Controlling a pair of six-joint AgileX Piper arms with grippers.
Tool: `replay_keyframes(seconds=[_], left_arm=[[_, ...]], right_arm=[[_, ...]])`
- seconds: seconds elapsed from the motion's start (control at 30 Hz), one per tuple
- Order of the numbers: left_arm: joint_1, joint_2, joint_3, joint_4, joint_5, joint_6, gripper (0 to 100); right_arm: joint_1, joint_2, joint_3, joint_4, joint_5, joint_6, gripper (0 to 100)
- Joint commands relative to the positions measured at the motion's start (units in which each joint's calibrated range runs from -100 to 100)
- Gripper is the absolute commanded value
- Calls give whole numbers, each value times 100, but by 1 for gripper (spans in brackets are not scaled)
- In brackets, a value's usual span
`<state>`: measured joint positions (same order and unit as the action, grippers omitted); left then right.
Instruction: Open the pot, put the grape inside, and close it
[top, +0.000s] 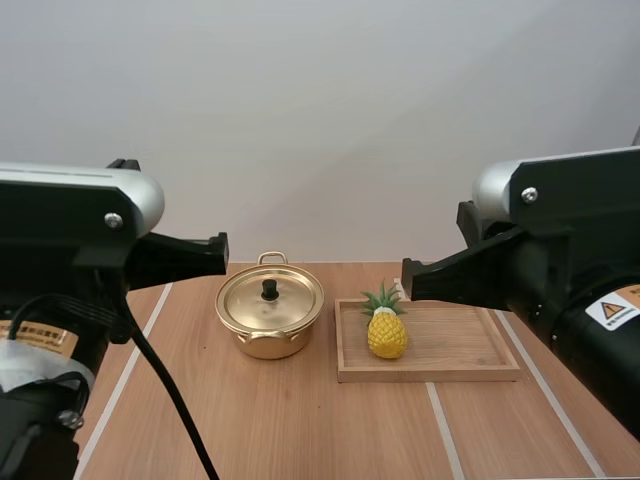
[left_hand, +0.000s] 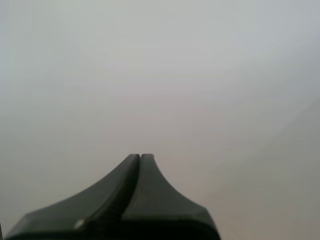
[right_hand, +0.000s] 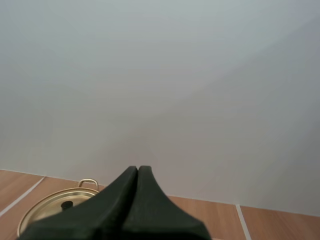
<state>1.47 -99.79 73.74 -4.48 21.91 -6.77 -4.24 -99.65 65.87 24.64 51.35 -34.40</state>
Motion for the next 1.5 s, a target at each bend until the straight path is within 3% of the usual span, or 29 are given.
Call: replay_keyframes(seconds=[0.0, 0.17, 0.5, 0.73, 1.47], left_arm=[[0, -21, 535, -109, -266, -59, 1], [0, -21, 1157, -131, -1243, -59, 1], [0, -21, 1625, -104, -93, -59, 1], [0, -21, 2112, 384, 1437, -21, 1], [0, -21, 2225, 541, 1345, -19, 1]], right_arm=[[14, -35, 500, -296, -960, 20, 0], [14, -35, 1519, -522, -1872, 11, 0], [14, -35, 2855, -568, -2035, 11, 0], [14, -35, 2969, -655, -1986, 11, 0], [14, -35, 3217, -610, -1956, 11, 0]])
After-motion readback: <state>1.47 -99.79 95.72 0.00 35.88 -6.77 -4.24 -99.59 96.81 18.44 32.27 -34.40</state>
